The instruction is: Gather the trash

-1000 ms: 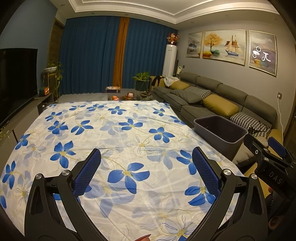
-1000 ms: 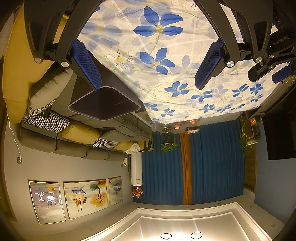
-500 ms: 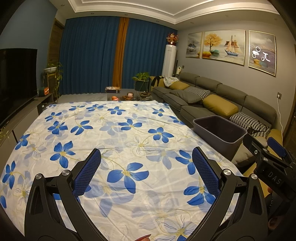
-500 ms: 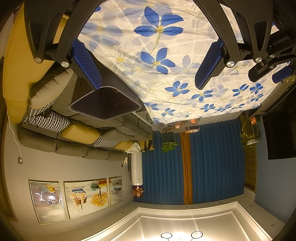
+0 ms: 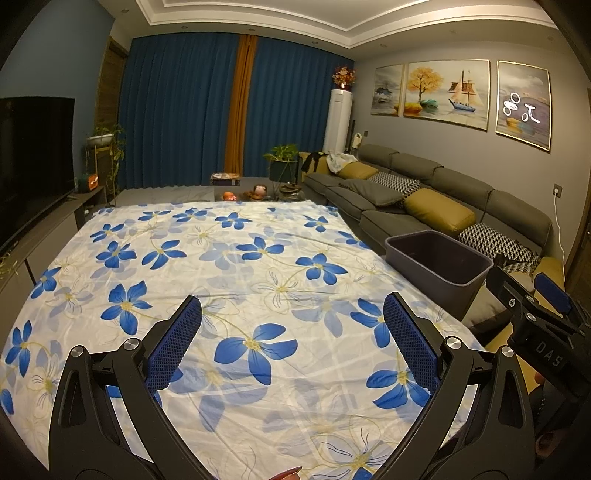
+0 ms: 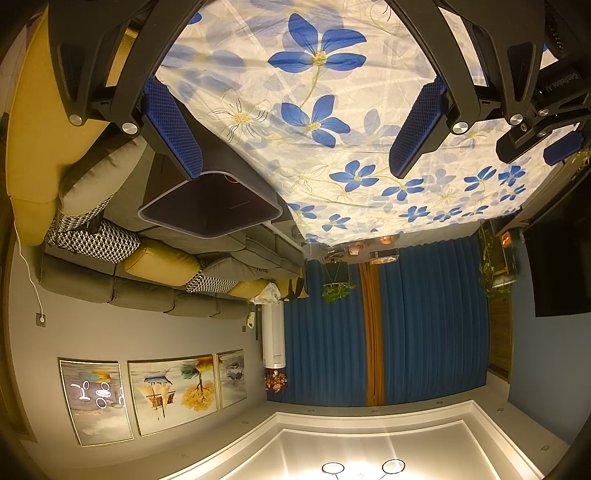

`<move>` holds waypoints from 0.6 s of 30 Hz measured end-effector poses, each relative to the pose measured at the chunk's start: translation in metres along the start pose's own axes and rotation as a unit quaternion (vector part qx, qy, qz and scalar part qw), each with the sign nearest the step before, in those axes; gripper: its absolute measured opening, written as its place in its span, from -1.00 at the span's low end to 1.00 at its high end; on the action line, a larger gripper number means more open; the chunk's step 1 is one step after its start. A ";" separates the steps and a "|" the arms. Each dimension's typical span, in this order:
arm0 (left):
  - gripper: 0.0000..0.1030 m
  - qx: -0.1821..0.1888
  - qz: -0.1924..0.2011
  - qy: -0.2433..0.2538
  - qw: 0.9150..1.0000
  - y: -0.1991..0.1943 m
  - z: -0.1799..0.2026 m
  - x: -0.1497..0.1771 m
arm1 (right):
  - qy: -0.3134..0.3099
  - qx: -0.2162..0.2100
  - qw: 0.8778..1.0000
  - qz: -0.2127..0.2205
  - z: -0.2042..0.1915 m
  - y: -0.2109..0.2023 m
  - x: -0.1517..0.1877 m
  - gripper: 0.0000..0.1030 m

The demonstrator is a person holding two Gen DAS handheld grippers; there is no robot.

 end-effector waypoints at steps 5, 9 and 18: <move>0.88 0.000 0.000 0.000 1.000 0.000 0.000 0.000 | 0.000 0.001 1.000 0.000 0.000 0.000 0.000 0.89; 0.88 0.001 0.000 0.000 1.000 0.000 0.000 0.000 | -0.001 0.000 1.000 0.001 0.000 0.000 -0.001 0.89; 0.88 0.001 0.000 0.000 1.000 -0.001 0.000 -0.001 | -0.001 0.000 1.000 0.002 0.000 -0.001 -0.003 0.89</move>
Point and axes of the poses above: each gripper's, at about its wrist camera, not at the fingertips, and y roughly the way its jaws point, z to its right, x to its underside, the point moved 7 cm from there along y, roughly the way its jaws point, and after that the axes turned 12 degrees about z, right-handed, at the moved point
